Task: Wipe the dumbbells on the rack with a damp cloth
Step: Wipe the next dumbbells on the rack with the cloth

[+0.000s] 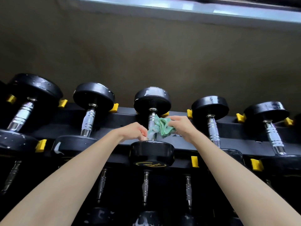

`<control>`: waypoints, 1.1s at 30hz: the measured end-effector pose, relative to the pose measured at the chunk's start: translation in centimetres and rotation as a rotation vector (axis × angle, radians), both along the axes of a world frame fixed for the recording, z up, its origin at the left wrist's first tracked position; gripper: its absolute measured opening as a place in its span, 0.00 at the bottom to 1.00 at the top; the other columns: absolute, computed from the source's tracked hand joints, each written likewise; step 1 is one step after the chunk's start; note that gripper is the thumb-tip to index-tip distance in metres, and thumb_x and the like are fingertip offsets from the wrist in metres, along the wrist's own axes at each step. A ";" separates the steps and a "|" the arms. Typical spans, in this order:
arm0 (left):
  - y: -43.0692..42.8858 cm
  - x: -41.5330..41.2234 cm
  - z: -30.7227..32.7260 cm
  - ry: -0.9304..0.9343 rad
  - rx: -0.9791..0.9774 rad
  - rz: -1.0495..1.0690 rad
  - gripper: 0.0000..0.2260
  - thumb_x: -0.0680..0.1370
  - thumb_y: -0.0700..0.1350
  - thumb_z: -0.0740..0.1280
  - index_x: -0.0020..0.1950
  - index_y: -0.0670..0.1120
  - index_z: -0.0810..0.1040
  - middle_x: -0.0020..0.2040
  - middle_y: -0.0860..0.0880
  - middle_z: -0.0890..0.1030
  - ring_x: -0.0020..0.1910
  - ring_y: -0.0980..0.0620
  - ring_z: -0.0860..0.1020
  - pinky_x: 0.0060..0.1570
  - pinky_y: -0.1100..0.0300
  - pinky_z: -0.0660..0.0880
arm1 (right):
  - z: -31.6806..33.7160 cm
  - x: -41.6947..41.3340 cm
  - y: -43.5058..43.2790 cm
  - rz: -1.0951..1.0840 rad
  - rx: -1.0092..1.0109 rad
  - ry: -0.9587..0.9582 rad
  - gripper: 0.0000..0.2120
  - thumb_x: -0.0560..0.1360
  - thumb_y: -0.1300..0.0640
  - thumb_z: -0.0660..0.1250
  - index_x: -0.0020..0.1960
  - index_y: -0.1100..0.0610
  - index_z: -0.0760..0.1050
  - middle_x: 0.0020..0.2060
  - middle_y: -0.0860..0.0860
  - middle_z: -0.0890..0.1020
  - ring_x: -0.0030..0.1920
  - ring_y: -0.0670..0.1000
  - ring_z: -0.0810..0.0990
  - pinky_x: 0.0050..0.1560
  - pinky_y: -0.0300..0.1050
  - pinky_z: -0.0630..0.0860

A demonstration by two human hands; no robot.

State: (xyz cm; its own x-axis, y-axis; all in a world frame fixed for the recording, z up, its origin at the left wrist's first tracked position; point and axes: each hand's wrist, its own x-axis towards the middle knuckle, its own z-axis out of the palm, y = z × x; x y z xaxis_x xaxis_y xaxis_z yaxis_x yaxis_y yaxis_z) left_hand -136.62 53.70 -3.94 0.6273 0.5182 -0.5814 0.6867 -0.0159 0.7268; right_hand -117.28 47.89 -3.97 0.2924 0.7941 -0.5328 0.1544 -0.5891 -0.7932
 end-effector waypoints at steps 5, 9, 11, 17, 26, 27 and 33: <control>0.7 1.4 2.4 -0.196 -0.174 0.108 0.13 0.75 0.33 0.62 0.33 0.45 0.71 0.33 0.51 0.70 0.36 0.55 0.67 0.41 0.64 0.64 | 1.7 1.3 -0.6 -0.304 0.022 0.319 0.06 0.73 0.68 0.62 0.41 0.61 0.76 0.34 0.52 0.76 0.33 0.47 0.75 0.35 0.38 0.76; 1.3 2.1 4.5 -0.286 -0.235 0.196 0.10 0.76 0.34 0.62 0.37 0.46 0.73 0.38 0.53 0.75 0.43 0.57 0.73 0.48 0.62 0.71 | 3.3 2.4 -0.9 -0.412 0.023 0.505 0.10 0.74 0.68 0.61 0.37 0.57 0.68 0.37 0.51 0.72 0.33 0.46 0.71 0.25 0.35 0.72; 1.4 2.4 5.6 -0.331 -0.216 0.250 0.09 0.76 0.34 0.62 0.38 0.46 0.75 0.40 0.52 0.76 0.45 0.56 0.75 0.50 0.61 0.73 | 4.2 2.7 -1.2 -0.414 0.014 0.563 0.11 0.75 0.68 0.58 0.35 0.58 0.67 0.36 0.52 0.73 0.32 0.47 0.71 0.21 0.33 0.69; 0.8 4.3 8.9 -0.429 0.066 0.405 0.10 0.75 0.33 0.63 0.35 0.43 0.75 0.36 0.49 0.76 0.40 0.55 0.75 0.46 0.61 0.75 | 6.0 2.4 -2.3 -0.348 0.011 0.619 0.06 0.76 0.71 0.58 0.50 0.65 0.71 0.42 0.61 0.79 0.40 0.54 0.79 0.30 0.40 0.79; -1.2 6.5 10.8 -0.398 0.653 0.160 0.07 0.72 0.35 0.67 0.36 0.45 0.76 0.46 0.49 0.73 0.43 0.50 0.77 0.47 0.60 0.74 | 6.9 0.4 -2.2 -0.375 0.126 0.622 0.07 0.77 0.71 0.58 0.47 0.66 0.75 0.43 0.61 0.80 0.43 0.55 0.81 0.45 0.48 0.78; -1.4 6.6 10.7 -0.395 0.714 0.107 0.06 0.72 0.35 0.67 0.37 0.43 0.76 0.46 0.50 0.73 0.43 0.49 0.76 0.47 0.59 0.74 | 7.1 0.2 -2.2 -0.375 0.132 0.617 0.07 0.76 0.71 0.59 0.51 0.68 0.75 0.45 0.62 0.80 0.43 0.56 0.81 0.42 0.48 0.80; -2.1 6.2 9.8 -0.365 0.974 -0.102 0.04 0.74 0.38 0.66 0.42 0.38 0.79 0.48 0.47 0.76 0.46 0.45 0.76 0.46 0.56 0.73 | 8.3 0.6 -3.0 -0.457 0.237 0.841 0.12 0.73 0.71 0.55 0.55 0.68 0.70 0.51 0.65 0.78 0.45 0.61 0.81 0.47 0.55 0.80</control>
State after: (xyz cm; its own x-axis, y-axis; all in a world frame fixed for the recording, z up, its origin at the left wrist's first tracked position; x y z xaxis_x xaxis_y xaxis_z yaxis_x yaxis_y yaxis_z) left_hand -130.42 51.60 5.87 0.7480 0.5955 0.2932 0.3905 -0.7520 0.5311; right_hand -116.72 44.86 4.31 0.1965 0.8124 -0.5491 -0.7166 -0.2632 -0.6459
